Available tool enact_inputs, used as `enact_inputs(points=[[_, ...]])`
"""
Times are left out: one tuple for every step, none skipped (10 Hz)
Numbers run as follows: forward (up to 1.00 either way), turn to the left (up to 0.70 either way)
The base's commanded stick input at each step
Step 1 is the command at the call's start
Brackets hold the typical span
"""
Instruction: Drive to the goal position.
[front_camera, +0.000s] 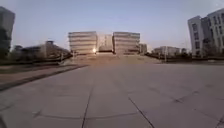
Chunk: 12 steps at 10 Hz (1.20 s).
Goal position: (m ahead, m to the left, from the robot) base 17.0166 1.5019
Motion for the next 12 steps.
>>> enact_inputs(points=[[0.70,0.00],[0.70,0.00],[0.70,0.00],[0.70,0.00],[0.70,0.00],[0.70,0.00],[0.70,0.00],[0.70,0.00],[0.70,0.00],[0.70,0.00],[0.70,0.00],[0.70,0.00]])
